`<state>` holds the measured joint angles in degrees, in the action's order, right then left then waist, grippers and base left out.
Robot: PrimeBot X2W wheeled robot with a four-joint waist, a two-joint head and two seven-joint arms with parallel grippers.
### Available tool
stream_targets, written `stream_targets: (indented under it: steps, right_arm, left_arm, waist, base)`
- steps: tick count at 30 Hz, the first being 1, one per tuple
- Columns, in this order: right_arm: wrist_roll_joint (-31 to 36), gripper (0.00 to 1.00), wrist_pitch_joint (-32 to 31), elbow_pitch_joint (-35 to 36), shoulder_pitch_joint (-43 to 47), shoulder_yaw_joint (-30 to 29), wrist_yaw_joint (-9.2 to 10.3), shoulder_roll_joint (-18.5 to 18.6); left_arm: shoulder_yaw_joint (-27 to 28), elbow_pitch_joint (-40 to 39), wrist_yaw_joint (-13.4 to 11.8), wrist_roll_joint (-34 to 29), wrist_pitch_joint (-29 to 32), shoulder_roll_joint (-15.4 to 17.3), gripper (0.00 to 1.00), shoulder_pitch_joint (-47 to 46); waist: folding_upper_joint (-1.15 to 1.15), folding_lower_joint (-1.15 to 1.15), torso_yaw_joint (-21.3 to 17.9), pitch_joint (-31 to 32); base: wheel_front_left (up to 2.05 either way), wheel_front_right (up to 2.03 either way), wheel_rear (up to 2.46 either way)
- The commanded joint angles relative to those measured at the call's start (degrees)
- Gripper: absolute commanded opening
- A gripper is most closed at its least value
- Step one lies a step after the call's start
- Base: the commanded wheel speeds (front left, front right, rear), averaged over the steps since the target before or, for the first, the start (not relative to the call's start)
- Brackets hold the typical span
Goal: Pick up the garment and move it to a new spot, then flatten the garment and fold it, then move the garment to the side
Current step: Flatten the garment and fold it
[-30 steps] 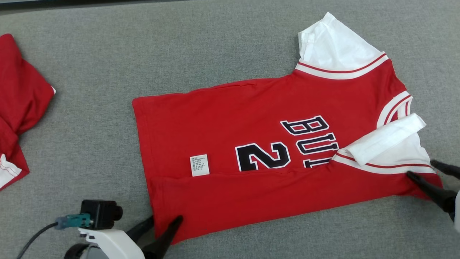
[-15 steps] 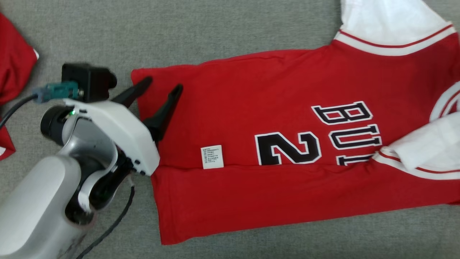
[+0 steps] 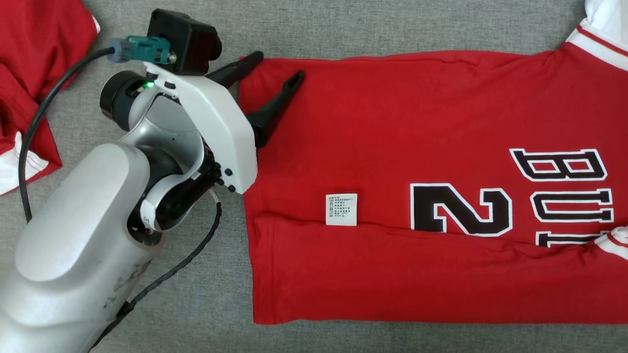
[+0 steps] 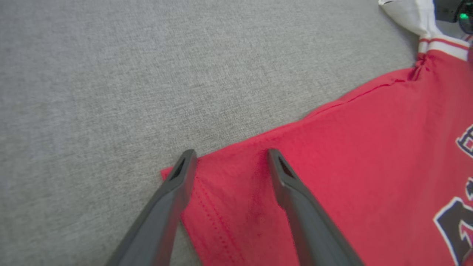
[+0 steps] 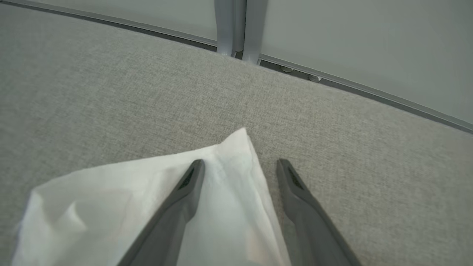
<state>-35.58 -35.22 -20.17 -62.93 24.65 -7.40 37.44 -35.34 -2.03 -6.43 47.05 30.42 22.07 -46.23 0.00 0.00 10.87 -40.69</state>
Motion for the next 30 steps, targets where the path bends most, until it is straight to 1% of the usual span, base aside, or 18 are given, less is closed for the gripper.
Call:
stream_targets:
  steps: [1,2,5,11,13,17,21,26,28,29,30]
  right_arm:
    - [-1.38,0.01,0.14,-1.17,0.76,1.42,-0.17,-0.45]
    - [-2.43,0.0,1.02,-1.27,0.4,2.09,-0.16,-0.63]
    - [-5.75,0.0,4.95,-1.67,-0.81,3.24,-0.15,-0.56]
    - [-11.95,0.0,12.29,-0.2,-1.13,5.07,-0.09,2.18]
    - [-14.1,0.0,14.62,1.26,-0.07,5.63,-0.09,3.37]
    - [-17.36,0.0,18.91,5.36,3.41,7.04,-0.09,6.55]
    - [-19.46,0.0,23.88,9.42,9.49,8.55,-0.09,9.2]
    - [-21.49,0.0,29.65,13.72,20.49,10.53,-0.09,10.52]
    - [-21.77,0.0,31.54,14.43,25.13,10.89,-0.09,10.73]
    - [-21.77,0.0,31.54,14.43,25.13,10.89,-0.09,10.73]
    - [-22.0,0.0,32.47,14.56,27.35,10.97,-0.09,10.5]
  left_arm:
    - [-0.58,1.76,0.27,0.74,1.02,0.66,0.0,1.07]
    - [-1.06,1.71,1.25,0.87,1.48,0.9,0.0,0.87]
    - [-0.52,1.54,2.53,2.63,1.04,0.41,0.0,1.6]
    - [1.63,1.39,2.93,5.69,1.02,2.17,0.0,3.96]
    - [2.32,0.94,2.64,6.57,0.88,2.96,0.0,5.18]
    - [3.71,-1.01,1.9,5.73,-1.07,5.17,0.0,7.6]
    - [4.55,-4.73,1.06,5.28,-3.6,6.57,0.0,11.7]
    - [5.22,-9.6,-1.51,5.46,-8.22,7.18,0.0,21.03]
    - [5.24,-11.37,-2.69,5.72,-9.8,7.36,0.0,25.37]
    - [5.24,-11.37,-2.69,5.72,-9.8,7.36,0.0,25.37]
    - [5.54,-12.08,-3.45,5.94,-10.79,7.36,0.0,27.62]
  waist:
    - [0.0,0.0,-0.08,0.22]
    - [0.0,0.0,-0.25,0.43]
    - [0.0,0.0,-1.12,1.58]
    - [0.0,0.0,-3.57,4.89]
    - [0.0,0.0,-4.62,6.16]
    - [0.0,0.0,-6.63,8.71]
    - [0.0,0.0,-8.51,12.75]
    - [0.0,0.0,-11.28,18.54]
    - [0.0,0.0,-12.04,20.52]
    - [0.0,0.0,-12.04,20.52]
    - [0.0,0.0,-12.4,21.37]
  base:
    - [0.0,0.0,0.0]
    - [0.0,0.0,0.0]
    - [0.0,0.0,0.0]
    - [0.0,0.0,0.0]
    - [0.0,0.0,0.0]
    - [0.0,0.0,0.0]
    - [0.0,0.0,0.0]
    - [0.0,0.0,0.0]
    - [0.0,0.0,0.0]
    - [0.0,0.0,0.0]
    - [0.0,0.0,0.0]
